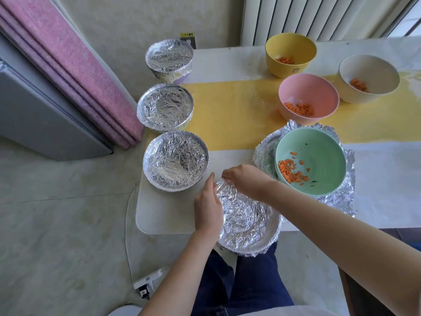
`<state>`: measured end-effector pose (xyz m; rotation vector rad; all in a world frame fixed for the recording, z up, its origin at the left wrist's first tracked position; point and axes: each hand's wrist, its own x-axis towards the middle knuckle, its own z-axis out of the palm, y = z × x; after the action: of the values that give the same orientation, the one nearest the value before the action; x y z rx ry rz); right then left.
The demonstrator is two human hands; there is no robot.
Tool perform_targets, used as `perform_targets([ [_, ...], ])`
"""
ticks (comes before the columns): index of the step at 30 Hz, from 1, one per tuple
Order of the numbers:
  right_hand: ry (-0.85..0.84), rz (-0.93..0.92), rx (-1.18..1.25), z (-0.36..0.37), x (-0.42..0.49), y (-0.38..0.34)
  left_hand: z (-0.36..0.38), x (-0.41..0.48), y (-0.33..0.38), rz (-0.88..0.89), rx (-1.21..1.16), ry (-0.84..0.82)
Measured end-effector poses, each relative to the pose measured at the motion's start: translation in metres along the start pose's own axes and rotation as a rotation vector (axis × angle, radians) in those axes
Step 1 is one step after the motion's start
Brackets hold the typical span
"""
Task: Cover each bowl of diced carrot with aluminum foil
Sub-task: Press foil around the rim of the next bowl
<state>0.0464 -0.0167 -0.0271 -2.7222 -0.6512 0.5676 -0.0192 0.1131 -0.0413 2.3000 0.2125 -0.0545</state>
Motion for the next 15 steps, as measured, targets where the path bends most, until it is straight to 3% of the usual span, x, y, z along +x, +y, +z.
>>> perform_targets([
  [5,0.0,0.003,0.178,0.0,-0.003,0.005,0.001,-0.003,0.002,-0.017,-0.021,0.019],
  [9,0.09,0.09,0.184,-0.001,-0.014,0.012,0.001,-0.012,-0.004,-0.074,-0.02,0.052],
  [15,0.128,0.087,0.235,0.006,-0.019,0.011,-0.004,0.0,-0.004,0.0,-0.092,-0.068],
])
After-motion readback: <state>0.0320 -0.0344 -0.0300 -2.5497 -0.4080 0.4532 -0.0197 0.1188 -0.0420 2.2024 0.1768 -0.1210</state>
